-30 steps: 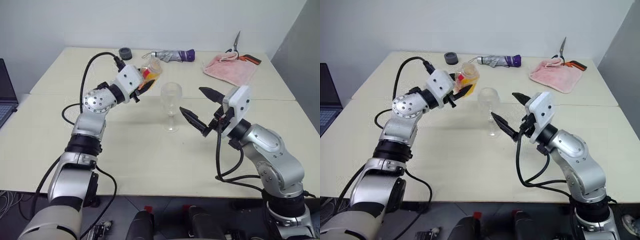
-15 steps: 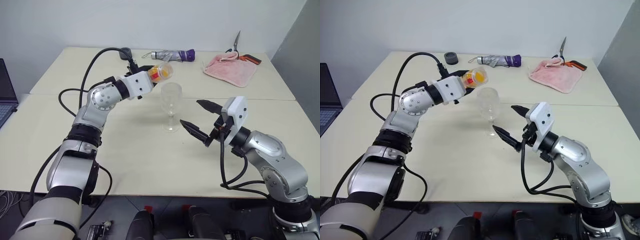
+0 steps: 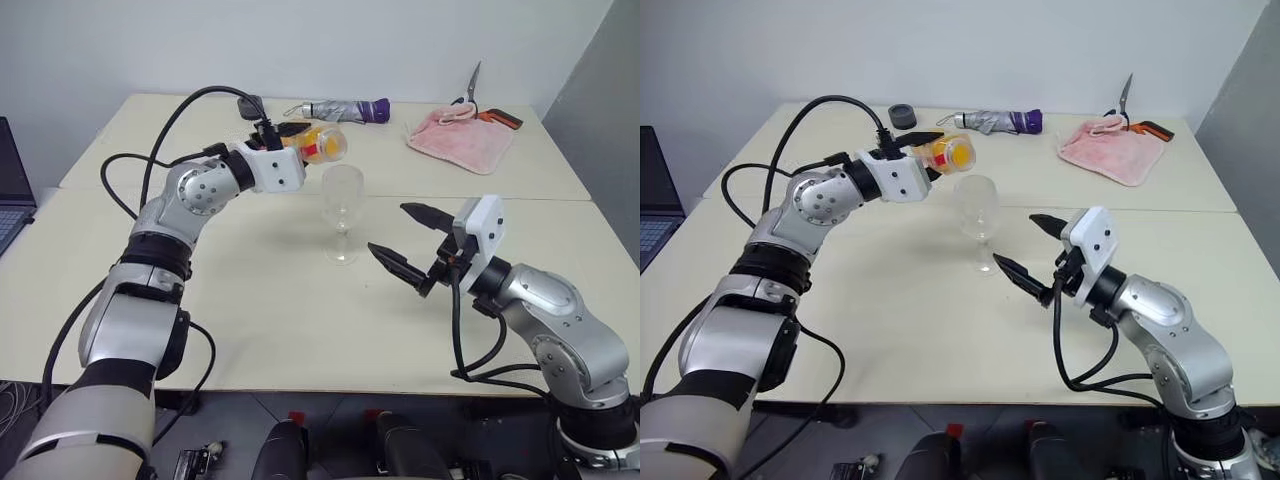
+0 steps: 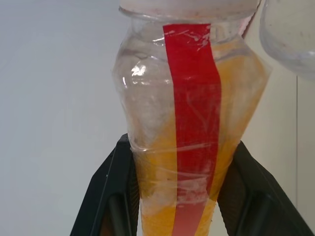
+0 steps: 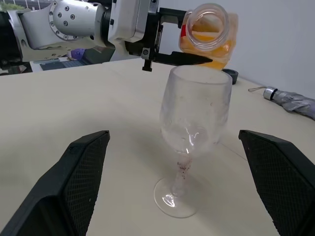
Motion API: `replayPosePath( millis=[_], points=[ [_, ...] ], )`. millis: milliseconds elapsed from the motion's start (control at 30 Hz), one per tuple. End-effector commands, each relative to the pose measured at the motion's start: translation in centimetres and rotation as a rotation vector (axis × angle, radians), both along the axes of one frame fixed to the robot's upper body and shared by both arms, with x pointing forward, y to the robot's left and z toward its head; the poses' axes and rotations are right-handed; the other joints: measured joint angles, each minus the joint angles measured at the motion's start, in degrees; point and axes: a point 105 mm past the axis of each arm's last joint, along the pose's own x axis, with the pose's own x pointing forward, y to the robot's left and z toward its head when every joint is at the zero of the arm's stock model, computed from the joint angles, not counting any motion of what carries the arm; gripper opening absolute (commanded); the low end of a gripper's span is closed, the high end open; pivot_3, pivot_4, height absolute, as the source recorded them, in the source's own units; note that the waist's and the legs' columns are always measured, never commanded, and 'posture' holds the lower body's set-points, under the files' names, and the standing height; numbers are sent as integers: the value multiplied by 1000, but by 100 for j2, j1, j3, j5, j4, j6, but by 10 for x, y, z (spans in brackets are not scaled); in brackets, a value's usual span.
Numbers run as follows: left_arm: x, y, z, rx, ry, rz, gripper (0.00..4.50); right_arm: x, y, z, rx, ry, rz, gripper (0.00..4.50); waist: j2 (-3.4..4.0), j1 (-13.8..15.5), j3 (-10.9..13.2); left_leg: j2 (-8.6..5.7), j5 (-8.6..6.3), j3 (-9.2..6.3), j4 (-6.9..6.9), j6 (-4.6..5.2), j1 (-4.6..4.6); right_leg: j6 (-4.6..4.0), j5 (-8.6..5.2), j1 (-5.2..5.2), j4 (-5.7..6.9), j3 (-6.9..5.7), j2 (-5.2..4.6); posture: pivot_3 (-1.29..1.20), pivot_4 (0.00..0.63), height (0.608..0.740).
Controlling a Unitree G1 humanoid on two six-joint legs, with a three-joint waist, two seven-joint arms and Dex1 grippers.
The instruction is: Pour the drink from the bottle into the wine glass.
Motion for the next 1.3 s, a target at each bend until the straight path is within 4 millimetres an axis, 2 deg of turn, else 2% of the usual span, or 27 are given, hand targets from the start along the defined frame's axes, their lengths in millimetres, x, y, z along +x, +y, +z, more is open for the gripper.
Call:
replayPosePath(
  millis=[33, 367, 1300],
  points=[
    [-6, -3, 29, 20, -138, -22, 1691, -8, -1, 15, 11, -69, 9, 4500, 0, 0, 0, 0, 0, 0, 0, 0, 0, 0, 0, 0, 0, -1, 0, 0, 150, 740],
    [-7, -2, 36, 90, -280, -5, 1691, -5, -4, 16, 9, -77, -12, 4500, 0, 3, 0, 0, 0, -1, 1, 0, -1, 0, 0, 0, 1, -2, -1, 0, 150, 740],
    [-4, 6, 43, 122, -377, 37, 1691, -5, -7, 15, 23, -66, -23, 4500, 0, 2, 0, 0, 0, 1, 1, -1, 1, 0, 0, 0, 4, -2, -2, 0, 150, 740]
  ],
)
